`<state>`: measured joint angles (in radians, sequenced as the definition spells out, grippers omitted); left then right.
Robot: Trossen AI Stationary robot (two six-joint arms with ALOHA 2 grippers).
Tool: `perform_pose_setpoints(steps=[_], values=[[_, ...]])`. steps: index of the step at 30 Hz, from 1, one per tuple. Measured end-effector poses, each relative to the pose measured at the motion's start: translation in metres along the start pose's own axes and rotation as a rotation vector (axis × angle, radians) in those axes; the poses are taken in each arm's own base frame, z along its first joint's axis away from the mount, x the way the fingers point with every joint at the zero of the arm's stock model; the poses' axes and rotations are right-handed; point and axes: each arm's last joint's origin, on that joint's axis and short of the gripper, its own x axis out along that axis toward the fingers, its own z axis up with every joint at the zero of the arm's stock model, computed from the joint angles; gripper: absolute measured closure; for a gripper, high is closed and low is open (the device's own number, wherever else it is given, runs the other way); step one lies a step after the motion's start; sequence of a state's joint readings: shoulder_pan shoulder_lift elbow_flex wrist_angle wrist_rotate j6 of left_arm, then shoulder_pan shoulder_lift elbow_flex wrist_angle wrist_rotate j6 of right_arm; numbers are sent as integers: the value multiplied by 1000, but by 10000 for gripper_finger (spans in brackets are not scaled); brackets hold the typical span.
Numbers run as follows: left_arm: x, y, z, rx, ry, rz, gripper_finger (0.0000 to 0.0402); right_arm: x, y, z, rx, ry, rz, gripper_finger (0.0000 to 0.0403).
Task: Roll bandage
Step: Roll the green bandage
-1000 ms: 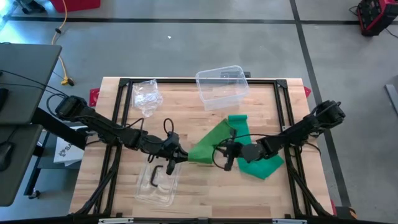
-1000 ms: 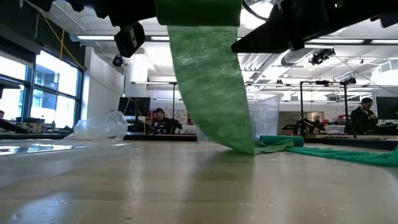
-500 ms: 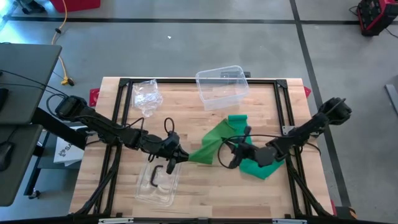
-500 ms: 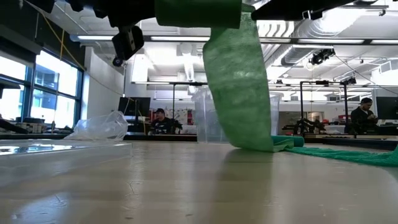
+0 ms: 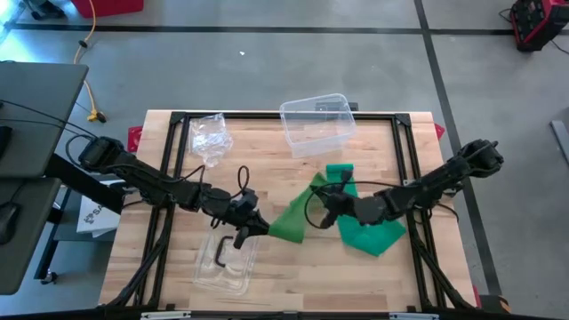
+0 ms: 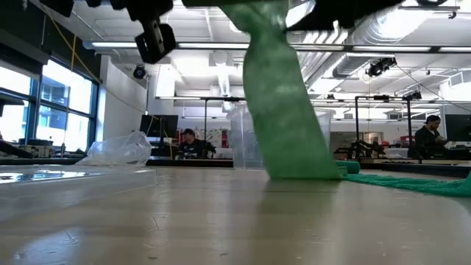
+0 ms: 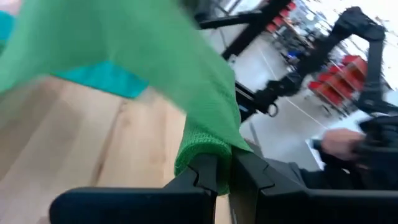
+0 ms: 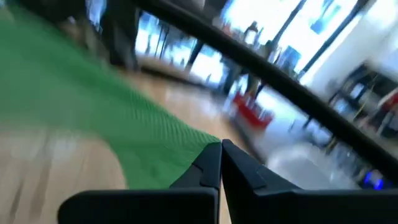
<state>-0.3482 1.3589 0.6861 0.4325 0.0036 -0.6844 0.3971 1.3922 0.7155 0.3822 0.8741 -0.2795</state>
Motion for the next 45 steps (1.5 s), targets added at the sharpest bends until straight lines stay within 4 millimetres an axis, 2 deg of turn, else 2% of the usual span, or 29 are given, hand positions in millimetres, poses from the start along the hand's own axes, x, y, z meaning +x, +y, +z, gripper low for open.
perform_pose_setpoints(steps=[4, 7, 11, 17, 23, 28, 33, 39, 41, 45], values=[[-7, -7, 1, 18, 7, -20, 385, 0, 4, -37, 84, 100, 37, 403], [-14, -9, 6, 31, -32, 13, 385, 0, 9, -49, 121, 104, 64, 403], [-24, -14, 16, 79, -116, 26, 385, 3, 23, -54, 132, 83, 166, 403], [-32, -14, 26, 95, -177, 53, 385, -1, 21, -42, 121, -3, 84, 403], [-37, -18, 33, 169, -227, 34, 385, -18, -6, -16, 158, -102, 16, 401], [-44, -29, 45, 209, -257, 2, 385, -34, -25, -1, 221, -184, 97, 354], [-45, -44, 70, 271, -266, 2, 390, -46, -39, 4, 234, -209, 110, 271], [-54, -51, 131, 410, -186, 150, 392, -64, -52, 12, 248, -250, 83, 198], [-60, -55, 151, 455, -199, 172, 393, -63, -47, 9, 253, -233, 152, 185], [-66, -59, 170, 502, -215, 186, 392, -44, -26, -8, 264, -127, 310, 174]])
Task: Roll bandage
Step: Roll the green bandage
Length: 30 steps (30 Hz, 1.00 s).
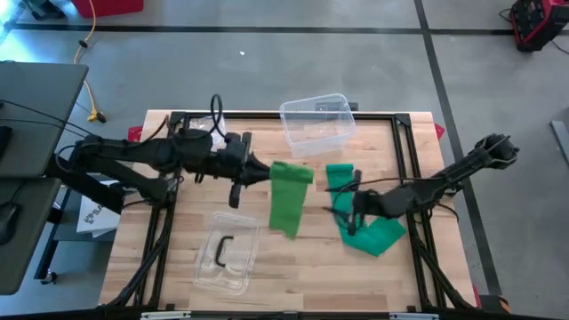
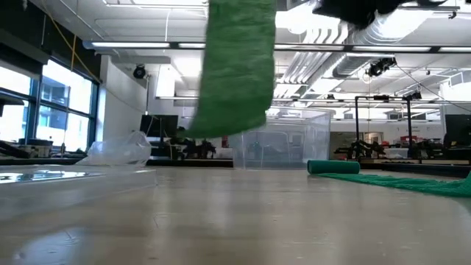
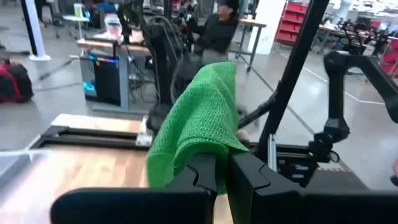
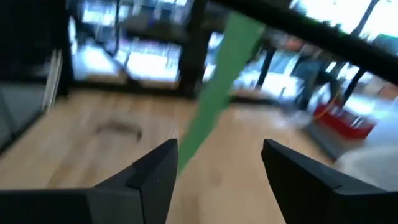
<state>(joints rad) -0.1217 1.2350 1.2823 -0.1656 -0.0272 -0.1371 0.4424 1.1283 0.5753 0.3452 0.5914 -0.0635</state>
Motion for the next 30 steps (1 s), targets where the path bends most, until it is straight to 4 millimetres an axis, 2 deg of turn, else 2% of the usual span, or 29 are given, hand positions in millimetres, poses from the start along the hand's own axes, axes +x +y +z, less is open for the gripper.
perform_pose_setpoints(steps=[7, 13, 19, 21, 23, 28, 30], values=[[-1, 1, 4, 0, -12, 3, 392, 50, 6, -49, -17, 176, -16, 174], [0, 0, 4, -8, -15, 2, 391, 72, 1, -77, 24, 257, -38, 174], [-1, -6, 2, -20, -7, -20, 391, 95, -12, -97, 75, 248, -27, 180], [-1, -9, 3, -23, -15, -26, 391, 102, -15, -104, 99, 228, 2, 199], [-1, -11, 3, -18, -16, -19, 391, 108, -16, -108, 138, 191, 35, 239], [-1, -10, 2, -19, -15, 7, 391, 115, -13, -114, 163, 134, 97, 380], [-1, -11, 2, -34, -17, 10, 391, 112, -9, -111, 178, 139, 136, 387]])
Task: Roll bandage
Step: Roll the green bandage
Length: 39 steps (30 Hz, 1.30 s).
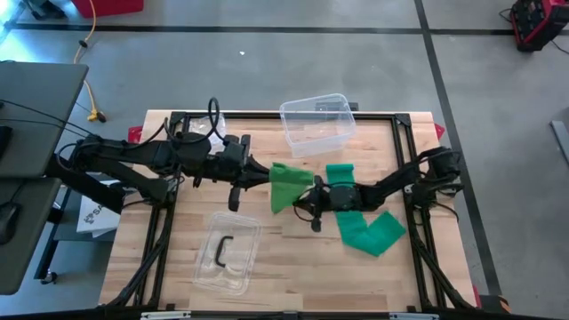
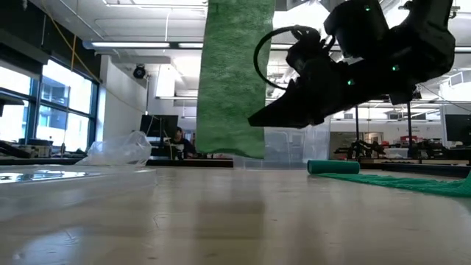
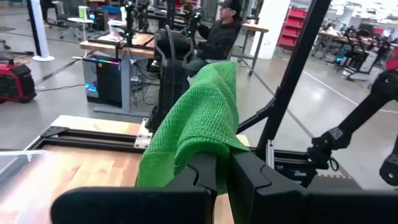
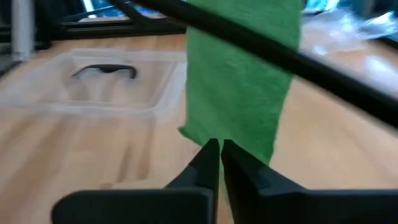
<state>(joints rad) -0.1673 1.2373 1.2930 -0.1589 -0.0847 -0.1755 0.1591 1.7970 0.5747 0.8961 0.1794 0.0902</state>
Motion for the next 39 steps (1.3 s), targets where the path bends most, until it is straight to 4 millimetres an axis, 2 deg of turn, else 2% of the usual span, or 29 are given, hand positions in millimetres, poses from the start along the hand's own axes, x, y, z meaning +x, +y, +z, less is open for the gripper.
perform_pose_setpoints(steps=[6, 11, 15, 18, 20, 22, 27, 31, 36, 39], values=[[-1, -8, -1, -31, -3, -22, 391, -20, 21, 13, 48, 69, 98, 306], [-2, -16, -2, -28, -5, -25, 391, -33, 19, 22, 50, 115, 6, 218], [-3, -23, -3, -25, -4, -34, 391, -44, 22, 26, 136, 177, 57, 176], [-4, -27, -4, -24, -2, -43, 391, -50, 25, 20, 128, 254, 26, 170], [-4, -28, -4, -24, -2, -49, 391, -48, 23, 20, 90, 226, -44, 171], [-4, -30, -5, -23, -1, -53, 391, -41, 21, 22, 55, 167, -42, 171], [-5, -32, -4, -22, -12, -25, 391, -18, 19, 15, 35, 33, 47, 171], [-5, -31, -4, -22, -12, -20, 391, -5, 27, 6, 10, -64, 211, 178], [-5, -31, -4, -23, -12, -20, 391, -7, 37, -7, 40, 42, 256, 196], [-5, -31, -5, -22, -11, -20, 391, -11, 43, -5, 47, 50, 231, 204]])
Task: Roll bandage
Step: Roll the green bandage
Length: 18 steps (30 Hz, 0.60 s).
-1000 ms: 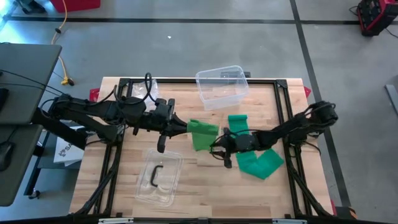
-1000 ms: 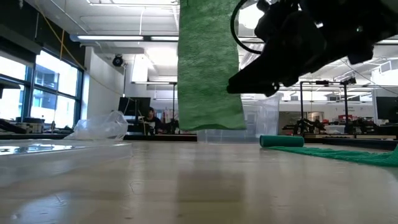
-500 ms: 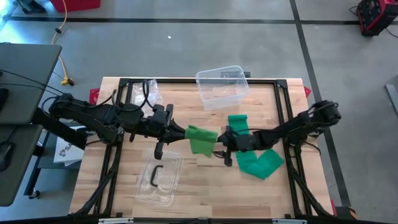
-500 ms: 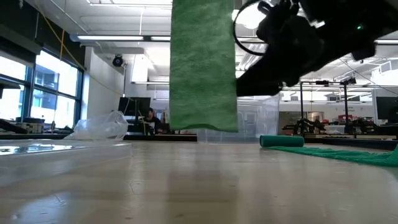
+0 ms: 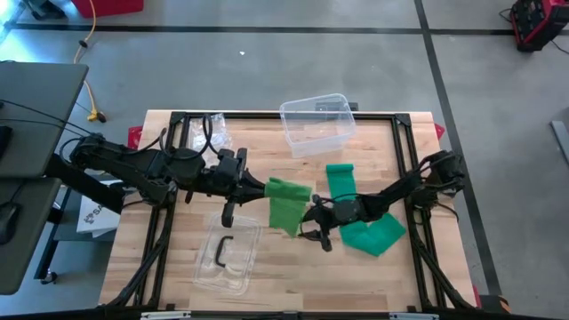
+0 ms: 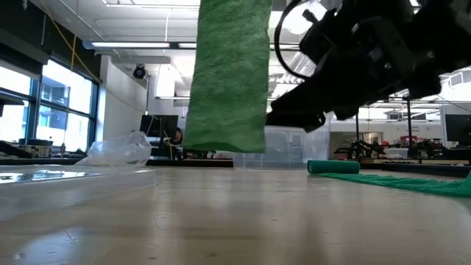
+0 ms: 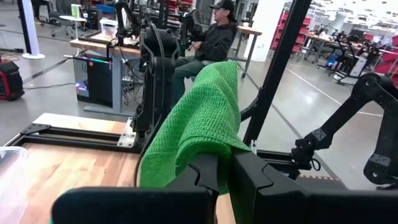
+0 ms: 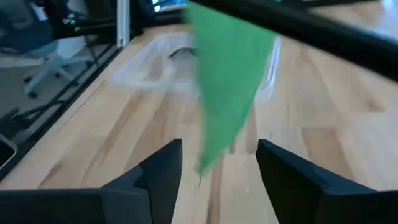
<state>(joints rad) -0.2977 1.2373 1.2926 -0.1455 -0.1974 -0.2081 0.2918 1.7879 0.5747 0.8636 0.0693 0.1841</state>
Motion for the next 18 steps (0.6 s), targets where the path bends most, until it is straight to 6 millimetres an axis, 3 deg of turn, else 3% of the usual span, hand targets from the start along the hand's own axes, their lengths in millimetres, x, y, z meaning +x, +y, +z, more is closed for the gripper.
perform_pose_setpoints(steps=[5, 8, 11, 18], values=[[0, 0, 0, 0, 0, 0, 391, -2, 4, 5, -37, -59, -178, 206], [0, 0, 0, 1, -1, 1, 391, 3, -3, 11, -38, -72, -291, 206], [0, 1, 0, 3, -3, 20, 391, 9, -12, 16, -57, -66, -293, 223], [0, 6, -3, 68, 21, 99, 391, 23, -15, 20, -97, -49, -153, 387]])
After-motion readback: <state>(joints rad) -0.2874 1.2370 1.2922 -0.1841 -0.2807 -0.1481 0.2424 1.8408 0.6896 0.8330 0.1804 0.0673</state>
